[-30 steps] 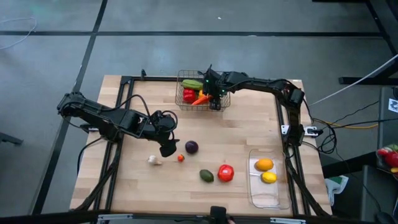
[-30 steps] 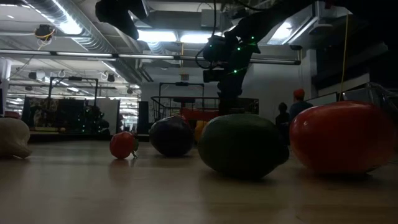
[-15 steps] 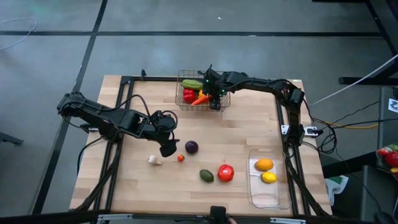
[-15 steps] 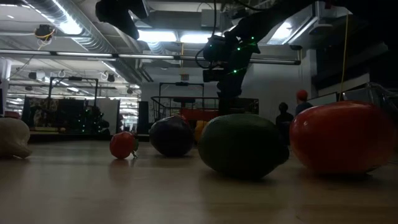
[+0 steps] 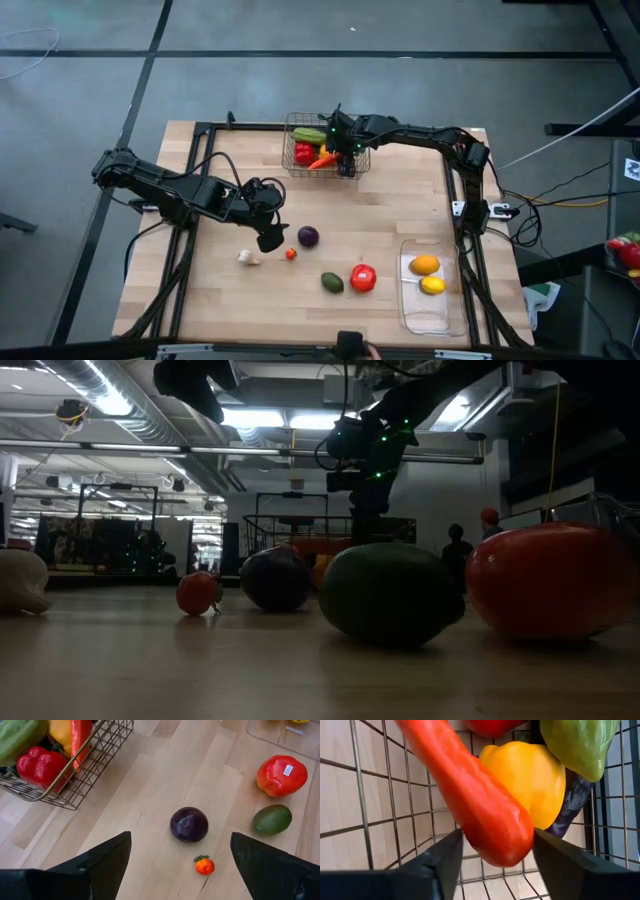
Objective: Sort produce into baskets
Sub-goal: Put the orange carrot into the wire basket, then put the white garlic into the wire basket
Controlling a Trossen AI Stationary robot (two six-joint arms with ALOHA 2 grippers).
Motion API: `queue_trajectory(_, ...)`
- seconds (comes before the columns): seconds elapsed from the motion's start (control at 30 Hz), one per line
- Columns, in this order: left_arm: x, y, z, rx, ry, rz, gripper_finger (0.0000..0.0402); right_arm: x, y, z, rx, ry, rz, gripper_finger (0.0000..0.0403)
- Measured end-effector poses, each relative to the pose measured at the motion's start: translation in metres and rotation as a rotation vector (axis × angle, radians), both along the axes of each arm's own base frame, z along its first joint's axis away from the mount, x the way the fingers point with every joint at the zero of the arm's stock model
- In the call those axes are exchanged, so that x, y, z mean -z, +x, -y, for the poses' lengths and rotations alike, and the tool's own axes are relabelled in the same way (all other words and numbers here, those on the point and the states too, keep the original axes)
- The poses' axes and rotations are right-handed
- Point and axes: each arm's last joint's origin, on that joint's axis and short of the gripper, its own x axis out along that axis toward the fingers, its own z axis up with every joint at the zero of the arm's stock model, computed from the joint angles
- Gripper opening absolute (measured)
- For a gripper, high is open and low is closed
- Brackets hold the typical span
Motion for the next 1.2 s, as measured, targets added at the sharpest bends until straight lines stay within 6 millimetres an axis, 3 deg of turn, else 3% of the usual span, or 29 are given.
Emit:
queue_trajectory(0.23,0.0,0.0,0.0,0.0,0.0,0.0,0.0335,0.0,0.0,0.0,0.0,0.0,0.0,0.0322)
queue_trajectory(0.43,0.0,0.0,0.0,0.016,0.012,-0.006,0.0335,0.0,-0.001,0.0,0.0,0.003,-0.008,0.0363)
queue_trajectory(0.77,0.0,0.0,0.0,0.035,0.026,-0.012,0.0335,-0.009,0.001,0.001,0.008,-0.022,-0.001,0.0369)
queue_trajectory(1.03,0.0,0.0,0.0,0.035,0.027,-0.012,0.0335,-0.043,0.006,0.005,0.025,-0.073,0.019,0.0367)
queue_trajectory(1.2,0.0,0.0,0.0,0.034,0.026,-0.012,0.0335,-0.075,0.001,0.002,0.017,-0.048,-0.001,0.0367)
